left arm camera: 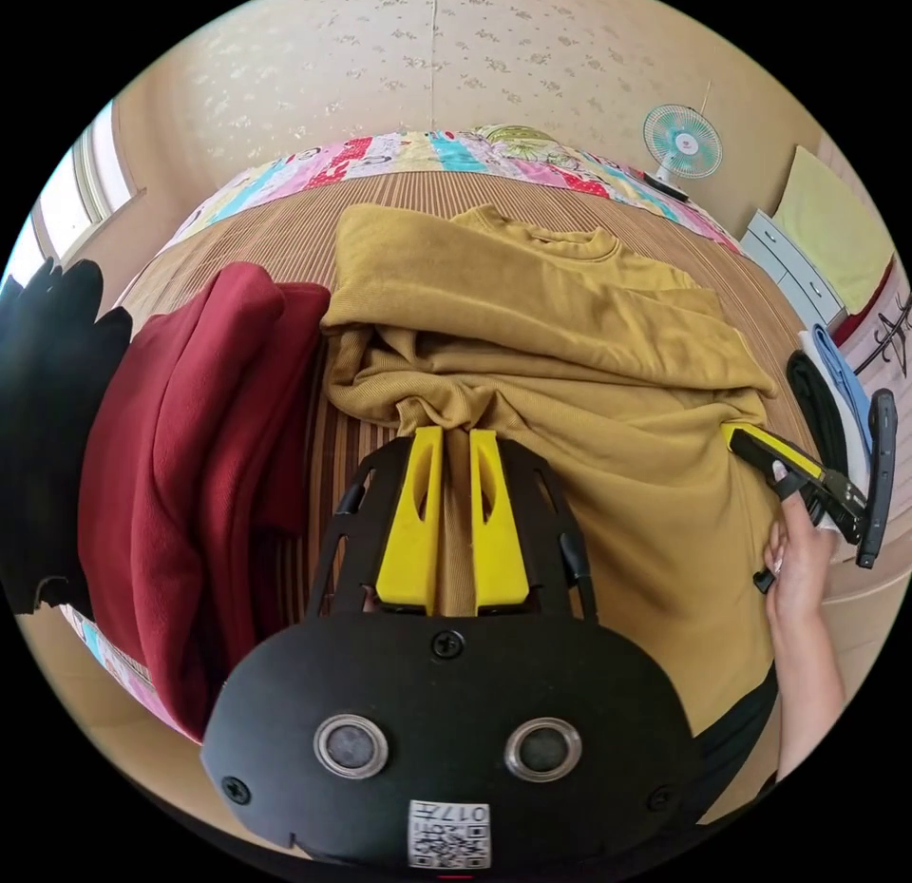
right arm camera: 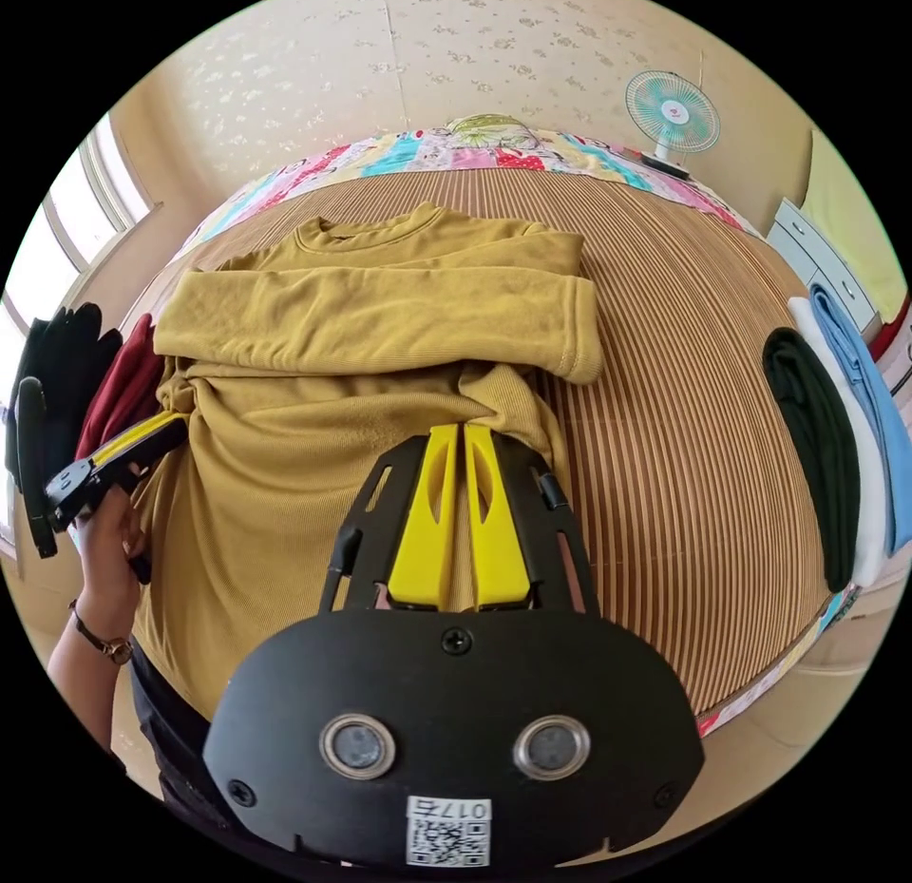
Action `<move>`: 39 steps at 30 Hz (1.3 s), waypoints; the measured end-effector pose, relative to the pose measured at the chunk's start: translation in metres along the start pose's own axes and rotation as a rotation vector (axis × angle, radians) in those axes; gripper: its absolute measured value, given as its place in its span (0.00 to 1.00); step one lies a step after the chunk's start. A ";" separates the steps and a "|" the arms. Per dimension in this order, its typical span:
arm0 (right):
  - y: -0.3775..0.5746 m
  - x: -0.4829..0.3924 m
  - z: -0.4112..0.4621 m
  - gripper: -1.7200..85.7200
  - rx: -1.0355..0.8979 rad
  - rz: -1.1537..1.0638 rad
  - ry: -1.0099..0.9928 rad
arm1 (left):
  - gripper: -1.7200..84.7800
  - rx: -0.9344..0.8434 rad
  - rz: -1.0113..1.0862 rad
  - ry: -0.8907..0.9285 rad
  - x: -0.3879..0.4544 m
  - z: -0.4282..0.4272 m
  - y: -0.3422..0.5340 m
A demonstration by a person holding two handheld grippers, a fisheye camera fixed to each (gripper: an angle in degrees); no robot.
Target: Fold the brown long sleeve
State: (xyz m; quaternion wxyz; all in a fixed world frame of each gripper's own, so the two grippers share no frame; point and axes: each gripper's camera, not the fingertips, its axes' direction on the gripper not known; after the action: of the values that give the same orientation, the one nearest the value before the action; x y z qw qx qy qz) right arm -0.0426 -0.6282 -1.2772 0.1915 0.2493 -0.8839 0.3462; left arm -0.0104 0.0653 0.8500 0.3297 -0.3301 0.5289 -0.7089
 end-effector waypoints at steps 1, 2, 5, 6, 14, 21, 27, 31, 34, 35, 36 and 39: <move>-0.001 0.002 0.001 0.03 0.002 0.008 -0.015 | 0.08 0.003 -0.005 0.011 -0.002 0.001 -0.002; -0.002 0.006 0.002 0.03 0.005 0.020 -0.039 | 0.08 0.009 -0.010 0.019 -0.003 0.001 -0.001; -0.004 0.010 0.005 0.03 0.008 0.030 -0.070 | 0.08 0.016 -0.001 0.005 0.000 0.000 0.000; -0.004 0.011 0.005 0.03 0.010 0.031 -0.074 | 0.08 0.017 0.002 0.001 0.001 0.000 0.001; -0.006 0.009 0.009 0.03 0.014 0.027 -0.067 | 0.05 0.140 0.000 0.185 -0.028 -0.074 0.062; -0.010 0.017 0.014 0.03 0.016 0.031 -0.104 | 0.13 0.155 -0.013 0.102 -0.078 -0.144 0.150; -0.012 0.018 0.015 0.03 0.016 0.022 -0.090 | 0.13 -0.023 -0.057 0.015 -0.103 -0.096 0.156; -0.011 0.023 0.015 0.03 0.007 0.022 -0.105 | 0.11 0.045 -0.161 0.094 -0.126 -0.074 0.171; -0.009 0.029 0.014 0.03 -0.001 0.030 -0.119 | 0.11 0.023 -0.148 0.040 -0.124 -0.075 0.166; -0.010 0.031 0.013 0.03 -0.010 0.031 -0.118 | 0.11 0.014 -0.140 0.011 -0.122 -0.075 0.164; -0.010 0.031 0.012 0.03 -0.022 0.028 -0.111 | 0.11 0.011 -0.137 0.000 -0.121 -0.075 0.163; -0.008 0.024 0.000 0.03 -0.073 -0.004 -0.015 | 0.10 0.016 -0.136 -0.021 -0.125 -0.075 0.163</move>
State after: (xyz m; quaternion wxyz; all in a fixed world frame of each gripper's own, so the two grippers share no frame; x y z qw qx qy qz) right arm -0.0570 -0.6413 -1.2609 0.1944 0.2464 -0.8969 0.3116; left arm 0.0181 0.1704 0.6607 0.2890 -0.3702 0.4962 -0.7302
